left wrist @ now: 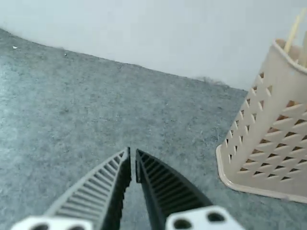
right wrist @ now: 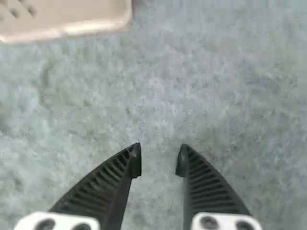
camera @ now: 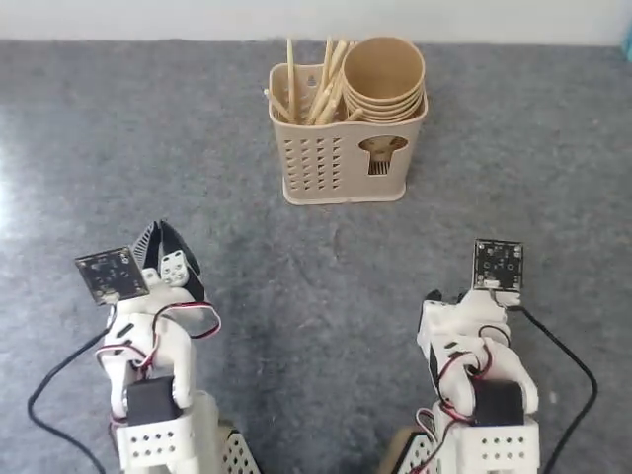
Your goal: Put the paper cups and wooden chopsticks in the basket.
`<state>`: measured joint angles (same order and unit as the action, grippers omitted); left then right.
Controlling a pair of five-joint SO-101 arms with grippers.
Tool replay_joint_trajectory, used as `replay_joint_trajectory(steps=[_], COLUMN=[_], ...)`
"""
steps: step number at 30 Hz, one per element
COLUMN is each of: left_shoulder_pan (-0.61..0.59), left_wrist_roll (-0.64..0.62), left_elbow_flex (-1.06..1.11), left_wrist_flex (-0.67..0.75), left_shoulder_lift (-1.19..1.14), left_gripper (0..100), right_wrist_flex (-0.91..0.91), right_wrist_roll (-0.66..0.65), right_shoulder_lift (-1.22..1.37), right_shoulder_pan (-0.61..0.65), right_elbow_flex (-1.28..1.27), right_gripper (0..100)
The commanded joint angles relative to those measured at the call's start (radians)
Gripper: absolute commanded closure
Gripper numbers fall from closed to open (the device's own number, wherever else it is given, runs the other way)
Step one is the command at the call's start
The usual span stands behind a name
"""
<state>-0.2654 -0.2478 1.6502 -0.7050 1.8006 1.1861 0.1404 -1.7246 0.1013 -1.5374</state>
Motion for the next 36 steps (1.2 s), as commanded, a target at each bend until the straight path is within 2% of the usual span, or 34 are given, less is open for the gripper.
replay_joint_trajectory(steps=[1, 7, 12, 16, 19, 23, 33, 36], left_shoulder_pan=[-0.009, -0.003, -0.002, -0.002, -0.003, -0.023, 0.012, 0.061], left_wrist_roll=[0.000, 0.002, 0.026, 0.149, 0.285, 0.439, 0.442, 0.440], left_elbow_flex=[0.021, 0.035, 0.035, 0.035, 0.035, 0.035, 0.035, 0.035], left_wrist_flex=[-0.002, -0.023, -0.141, -0.276, -0.404, -0.427, -0.557, -0.560], left_shoulder_lift=[0.017, 0.011, 0.011, 0.012, 0.014, 0.015, 0.017, 0.017], left_gripper=[99, 99, 99, 99, 99, 99, 99, 99], right_wrist_flex=[0.008, 0.036, 0.045, 0.045, 0.062, 0.125, 0.124, 0.124], right_wrist_roll=[-0.112, -0.155, -0.146, -0.146, -0.146, -0.146, -0.150, -0.152], right_shoulder_lift=[-0.031, -0.094, -0.091, -0.091, -0.090, -0.090, -0.090, -0.090], right_shoulder_pan=[-0.004, -0.008, 0.022, 0.024, 0.024, 0.015, 0.015, 0.015], right_elbow_flex=[-0.023, -0.109, -0.146, -0.146, -0.146, -0.144, -0.144, -0.144], right_gripper=[99.1, 99.1, 98.7, 98.7, 98.7, 98.7, 98.7, 98.7])
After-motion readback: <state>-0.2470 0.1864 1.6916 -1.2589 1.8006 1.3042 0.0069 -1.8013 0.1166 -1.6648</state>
